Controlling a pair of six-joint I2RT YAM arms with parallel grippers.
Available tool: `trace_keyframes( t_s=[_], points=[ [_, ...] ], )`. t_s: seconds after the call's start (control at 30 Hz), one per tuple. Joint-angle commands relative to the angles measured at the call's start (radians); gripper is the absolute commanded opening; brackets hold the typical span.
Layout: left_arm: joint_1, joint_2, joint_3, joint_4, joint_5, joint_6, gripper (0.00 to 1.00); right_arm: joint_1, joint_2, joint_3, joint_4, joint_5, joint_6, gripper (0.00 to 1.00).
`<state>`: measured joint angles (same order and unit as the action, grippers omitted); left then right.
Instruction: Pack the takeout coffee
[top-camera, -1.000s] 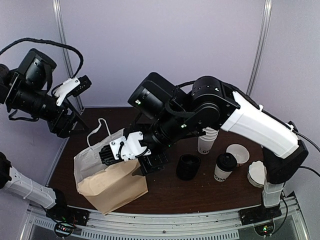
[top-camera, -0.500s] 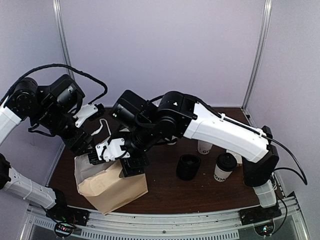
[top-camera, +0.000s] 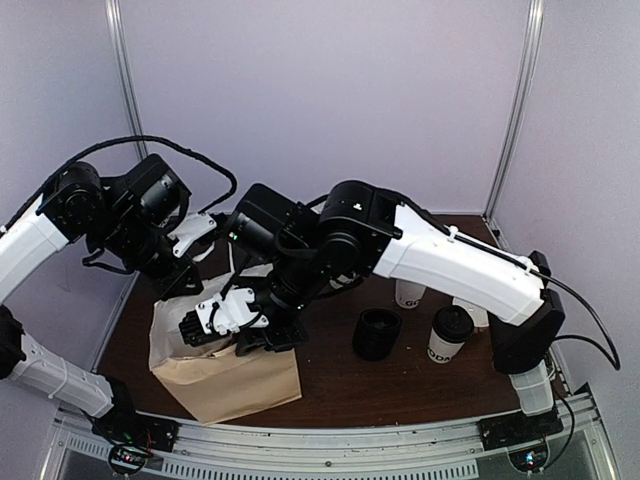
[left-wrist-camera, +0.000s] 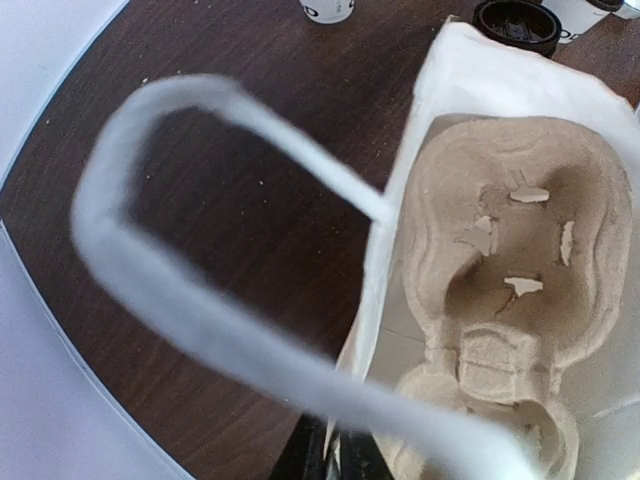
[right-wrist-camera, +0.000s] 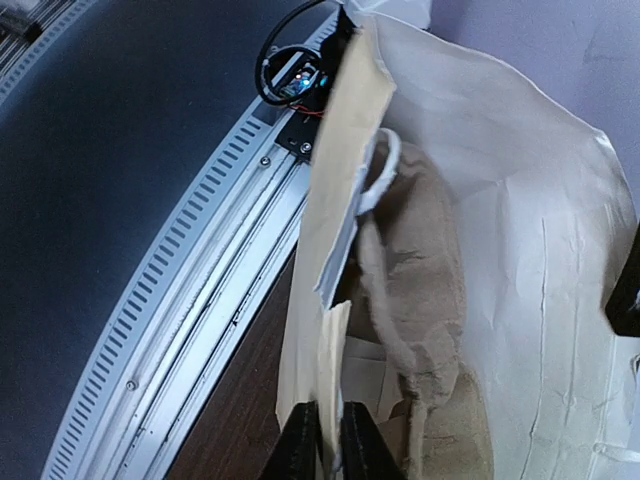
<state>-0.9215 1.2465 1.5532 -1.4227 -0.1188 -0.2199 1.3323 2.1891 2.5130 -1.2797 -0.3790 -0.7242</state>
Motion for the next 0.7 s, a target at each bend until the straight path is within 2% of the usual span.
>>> trace_keyframes(
  t_s=[0.0, 0.17, 0.33, 0.43, 0.47, 0.57, 0.67],
  points=[
    [0.016, 0.049, 0.019, 0.062, -0.002, 0.057, 0.04, 0.05, -0.113, -0.053, -0.02, -0.008, -0.019, 0.01],
    [0.026, 0.067, 0.045, 0.082, -0.055, 0.084, 0.0, 0.112, -0.15, -0.122, -0.027, 0.077, -0.077, 0.0],
    [0.035, 0.051, 0.083, 0.145, -0.122, 0.103, 0.0, 0.223, -0.185, -0.239, 0.012, 0.334, -0.152, 0.0],
    [0.035, 0.028, 0.056, 0.209, -0.09, 0.124, 0.0, 0.254, -0.199, -0.318, 0.03, 0.395, -0.159, 0.0],
    [0.036, 0.018, 0.038, 0.233, -0.07, 0.131, 0.0, 0.256, -0.203, -0.336, 0.032, 0.393, -0.153, 0.02],
    [0.035, -0.018, -0.034, 0.305, 0.024, 0.148, 0.0, 0.256, -0.212, -0.361, 0.042, 0.409, -0.132, 0.24],
    [0.033, -0.045, -0.076, 0.337, 0.097, 0.16, 0.0, 0.238, -0.211, -0.362, 0.071, 0.458, -0.119, 0.37]
  ],
)
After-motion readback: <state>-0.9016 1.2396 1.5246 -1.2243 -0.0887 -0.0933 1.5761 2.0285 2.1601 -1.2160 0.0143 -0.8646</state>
